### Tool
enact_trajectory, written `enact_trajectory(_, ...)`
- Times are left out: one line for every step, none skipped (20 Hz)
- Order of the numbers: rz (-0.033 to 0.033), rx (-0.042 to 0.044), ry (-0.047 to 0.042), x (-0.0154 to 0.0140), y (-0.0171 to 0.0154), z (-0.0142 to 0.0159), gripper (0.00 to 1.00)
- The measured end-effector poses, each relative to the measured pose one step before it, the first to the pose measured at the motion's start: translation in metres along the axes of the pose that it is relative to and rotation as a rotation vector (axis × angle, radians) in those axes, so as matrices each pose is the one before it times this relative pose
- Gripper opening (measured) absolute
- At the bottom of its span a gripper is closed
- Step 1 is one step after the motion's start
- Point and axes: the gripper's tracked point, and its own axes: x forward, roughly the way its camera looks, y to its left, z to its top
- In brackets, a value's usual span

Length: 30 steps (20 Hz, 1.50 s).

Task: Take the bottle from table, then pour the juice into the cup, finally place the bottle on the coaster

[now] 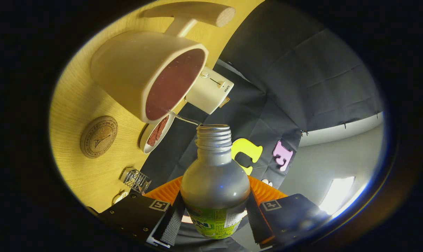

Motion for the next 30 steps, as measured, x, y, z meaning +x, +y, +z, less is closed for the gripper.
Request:
enact_trajectory(-0.00314,-0.00352,-0.00263,0.00007,-0.00083,0.00017,0.8)
enact_trajectory(-0.00317,-0.00181,-0.0032,-0.00039,-0.00162,0.00088,0.8)
enact_trajectory(-0.00234,-0.00034,-0.00143,0.00137,0.00009,0.00072,0.8)
enact_trajectory(0.00167,-0.00226,0.00145,-0.00064,0.00028,-0.00083,0.8)
enact_trajectory(0.00125,-0.00215,-0.00121,0.00058,0.00121,0.00025,0.8)
enact_trajectory(-0.00101,-0.00176,-0.00131,-0.00067,0.00011,0.0006,0.79)
enact_trajectory(-0.00133,-0.00153,-0.00023,0.00046,-0.00022,0.00052,0.8)
enact_trajectory(-0.00168,0.00008,0.00167,0.00039,-0.00088,-0.00058,0.8)
enact_trajectory(0.00031,0.00135,-0.00124,0.0001,0.00046,-0.00013,0.8)
enact_trajectory(-0.00187,0.00103,0.00076,0.0007,-0.00034,-0.00059,0.79)
enact_trajectory(-0.00128,-0.00242,-0.00062,-0.00031,-0.00034,0.00005,0.8)
enact_trajectory(-0.00185,-0.00059,0.00011,-0.00029,-0.00062,0.00001,0.8)
enact_trajectory(0.00002,0.00363,0.00066,0.00025,0.00001,0.00054,0.8)
enact_trajectory(0.00035,0.00347,-0.0033,0.00086,0.00124,0.00077,0.8)
enact_trajectory(-0.00366,0.00007,-0.00283,-0.00032,0.00022,0.00101,0.8)
enact_trajectory(-0.00189,-0.00367,-0.00089,0.00028,-0.00038,0.00044,0.8)
enact_trajectory(-0.00346,-0.00161,-0.00189,-0.00038,-0.00047,0.00072,0.8)
enact_trajectory(-0.00153,-0.00182,0.00125,-0.00024,-0.00007,-0.00027,0.8)
enact_trajectory(-0.00174,-0.00191,0.00089,0.00002,-0.00003,0.0001,0.8)
enact_trajectory(-0.00212,0.00271,0.00194,0.00047,0.0004,0.00013,0.8)
enact_trajectory(0.00383,0.00358,0.00192,0.00032,0.00201,0.00015,0.8)
enact_trajectory(0.0,0.00414,0.00088,-0.0001,0.00076,0.00008,0.8)
enact_trajectory(-0.00315,0.00503,0.00087,-0.00034,-0.00058,0.00017,0.8)
enact_trajectory(-0.00242,0.0048,0.00385,0.00026,0.00038,-0.00076,0.8)
enact_trajectory(-0.00048,0.00853,0.00163,-0.00127,0.00068,0.00029,0.79)
enact_trajectory(0.00101,0.00925,0.00404,0.00064,0.0008,-0.00024,0.8)
enact_trajectory(0.00257,0.01115,0.00002,-0.00214,0.00097,0.0,0.8)
enact_trajectory(0.00087,0.01412,0.00018,-0.00125,0.00029,0.00036,0.8)
enact_trajectory(0.00482,0.01227,0.00299,-0.00132,0.00135,-0.00065,0.79)
enact_trajectory(0.00449,0.00762,0.00367,-0.00008,0.00159,-0.00068,0.8)
